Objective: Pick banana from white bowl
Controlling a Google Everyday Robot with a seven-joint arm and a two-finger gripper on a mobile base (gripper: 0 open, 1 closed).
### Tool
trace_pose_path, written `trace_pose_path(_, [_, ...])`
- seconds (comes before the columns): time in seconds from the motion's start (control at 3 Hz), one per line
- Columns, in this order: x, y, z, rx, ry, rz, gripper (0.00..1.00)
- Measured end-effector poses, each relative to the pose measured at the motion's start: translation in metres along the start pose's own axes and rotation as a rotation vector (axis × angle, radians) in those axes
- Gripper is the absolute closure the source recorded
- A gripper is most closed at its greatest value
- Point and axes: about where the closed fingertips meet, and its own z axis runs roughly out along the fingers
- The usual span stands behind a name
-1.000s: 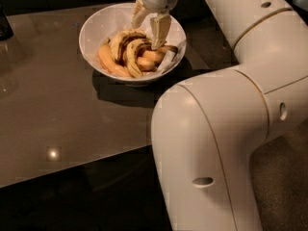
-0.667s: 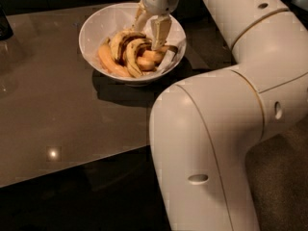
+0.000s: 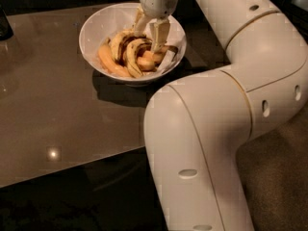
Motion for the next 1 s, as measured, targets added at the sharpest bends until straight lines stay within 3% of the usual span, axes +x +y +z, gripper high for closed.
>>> trace_pose_path(0.67, [0.0038,-0.0012,0.0029,-0.006,0.006,-0.001,0.49])
trace_pose_path(1.0, [0.0037,-0.0021,0.0004,-0.005,0.004,-0.003,0.67])
